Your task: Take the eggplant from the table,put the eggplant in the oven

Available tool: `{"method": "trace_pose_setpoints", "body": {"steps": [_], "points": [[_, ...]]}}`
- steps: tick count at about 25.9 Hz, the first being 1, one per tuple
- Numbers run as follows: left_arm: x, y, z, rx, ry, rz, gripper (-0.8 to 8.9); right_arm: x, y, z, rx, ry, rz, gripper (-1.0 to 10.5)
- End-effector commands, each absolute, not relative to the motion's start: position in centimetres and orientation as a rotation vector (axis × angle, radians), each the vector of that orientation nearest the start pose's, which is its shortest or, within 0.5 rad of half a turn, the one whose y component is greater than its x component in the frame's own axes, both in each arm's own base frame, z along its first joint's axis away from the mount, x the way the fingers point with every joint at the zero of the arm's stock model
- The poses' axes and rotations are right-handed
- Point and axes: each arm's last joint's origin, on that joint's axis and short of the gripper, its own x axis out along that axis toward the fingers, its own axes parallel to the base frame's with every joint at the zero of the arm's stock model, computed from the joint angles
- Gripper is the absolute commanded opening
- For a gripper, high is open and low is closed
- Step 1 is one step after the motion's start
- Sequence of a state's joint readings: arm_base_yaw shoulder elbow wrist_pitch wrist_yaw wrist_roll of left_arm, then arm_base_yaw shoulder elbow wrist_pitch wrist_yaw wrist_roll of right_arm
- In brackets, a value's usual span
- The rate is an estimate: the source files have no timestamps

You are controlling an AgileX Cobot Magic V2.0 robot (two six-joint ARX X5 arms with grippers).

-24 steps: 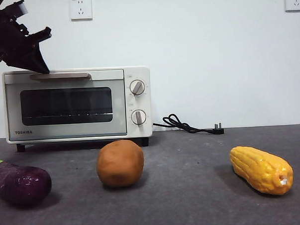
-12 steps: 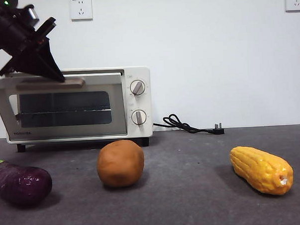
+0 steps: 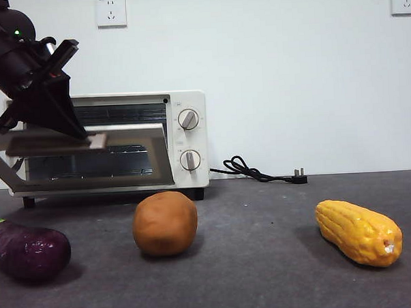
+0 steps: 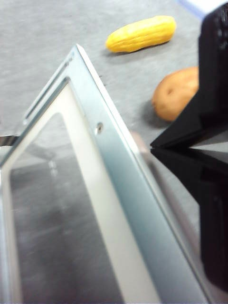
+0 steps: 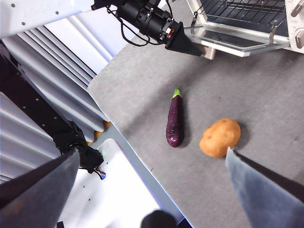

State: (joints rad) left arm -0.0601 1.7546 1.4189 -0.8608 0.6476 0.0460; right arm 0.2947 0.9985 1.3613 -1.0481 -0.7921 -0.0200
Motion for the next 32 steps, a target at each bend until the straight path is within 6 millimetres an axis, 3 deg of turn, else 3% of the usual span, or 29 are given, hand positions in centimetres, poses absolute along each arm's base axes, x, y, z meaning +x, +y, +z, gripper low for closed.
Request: {"method": "trace_pose_setpoints", "body": {"steps": [1,10,16,25,32], "points": [[34.8,-4.2,24.8,-0.312,1.187,-0.692,-0.06,14.1,6.5,41.4,0.144,0.667,1.057,5.7],[34.2,-4.3,24.7,-0.312,1.234,-0.715,-0.06,14.0,6.4,41.4,0.145,0.669,1.057,5.7],[33.8,-4.2,26.0,-0.27,1.166,-0.737,-0.06,14.0,6.4,41.4,0.146,0.669,1.056,5.7],[30.5,-4.0,32.7,-0.182,0.888,-0.756,-0.06,14.2,7.0,41.3,0.134,0.684,1.078,5.7],[24.3,-3.4,39.1,-0.068,0.643,-0.681,-0.06,14.8,8.3,40.7,0.107,0.73,1.112,5.7]]}}
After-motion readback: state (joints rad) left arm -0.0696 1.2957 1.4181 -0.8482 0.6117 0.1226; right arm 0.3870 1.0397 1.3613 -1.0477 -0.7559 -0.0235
